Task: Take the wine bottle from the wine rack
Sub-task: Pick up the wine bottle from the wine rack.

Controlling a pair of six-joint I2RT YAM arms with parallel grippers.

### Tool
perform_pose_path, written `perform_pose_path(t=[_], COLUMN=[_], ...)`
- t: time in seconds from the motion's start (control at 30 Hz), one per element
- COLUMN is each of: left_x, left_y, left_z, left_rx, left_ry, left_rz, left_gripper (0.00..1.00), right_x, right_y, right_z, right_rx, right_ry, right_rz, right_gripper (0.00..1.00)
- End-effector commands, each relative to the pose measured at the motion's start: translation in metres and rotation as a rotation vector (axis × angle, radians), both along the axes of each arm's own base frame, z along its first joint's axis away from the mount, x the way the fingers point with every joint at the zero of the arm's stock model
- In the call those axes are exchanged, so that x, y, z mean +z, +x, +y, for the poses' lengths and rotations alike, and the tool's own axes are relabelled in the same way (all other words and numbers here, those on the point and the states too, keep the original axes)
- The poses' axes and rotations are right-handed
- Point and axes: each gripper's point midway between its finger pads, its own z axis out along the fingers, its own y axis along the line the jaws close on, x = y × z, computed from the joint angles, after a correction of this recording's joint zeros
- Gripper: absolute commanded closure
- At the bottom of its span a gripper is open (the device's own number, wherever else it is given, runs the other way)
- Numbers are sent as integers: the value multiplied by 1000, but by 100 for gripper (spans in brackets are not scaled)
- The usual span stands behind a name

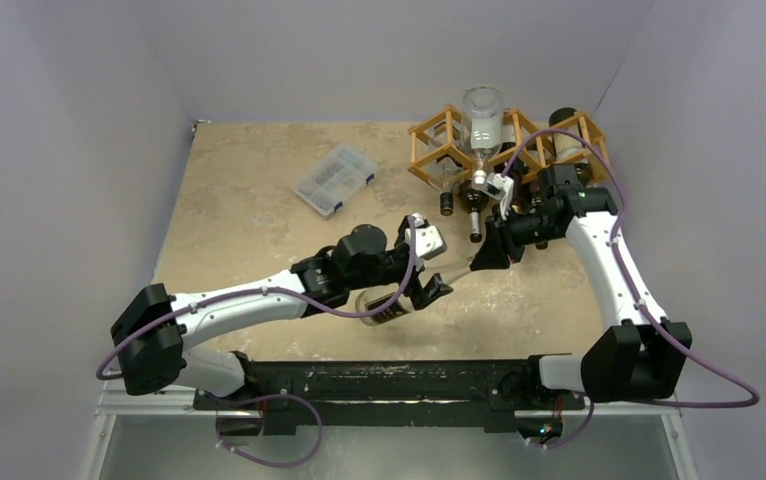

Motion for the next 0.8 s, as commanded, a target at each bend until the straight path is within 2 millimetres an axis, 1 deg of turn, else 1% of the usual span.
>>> perform_pose_path(t=[0.0, 0.1, 0.2, 0.43, 0.6, 0.77], left_x=[32, 40, 44, 37, 32, 32], left_y=[-7, -9, -6, 2, 19, 24], left_z=[-6, -13, -19, -33, -40, -46], left_rx=[-42, -64, -70, -90, -36, -26], left_ry=[-68, -81, -88, -76, -83, -102], left_rz=[48, 70, 64, 19, -24, -53], left_gripper=[7, 7, 7, 7, 7, 8], right_x=[33, 41, 48, 54, 59, 60], right_y=[9, 9, 7, 0, -3, -4], right_z=[3, 5, 8, 14, 16, 17], right_rx=[28, 37, 51, 112, 138, 144], right_ry=[14, 18, 20, 44, 57, 69], right_rz=[-163, -195, -224, -254, -266, -266], right_gripper=[100, 100, 100, 100, 100, 100])
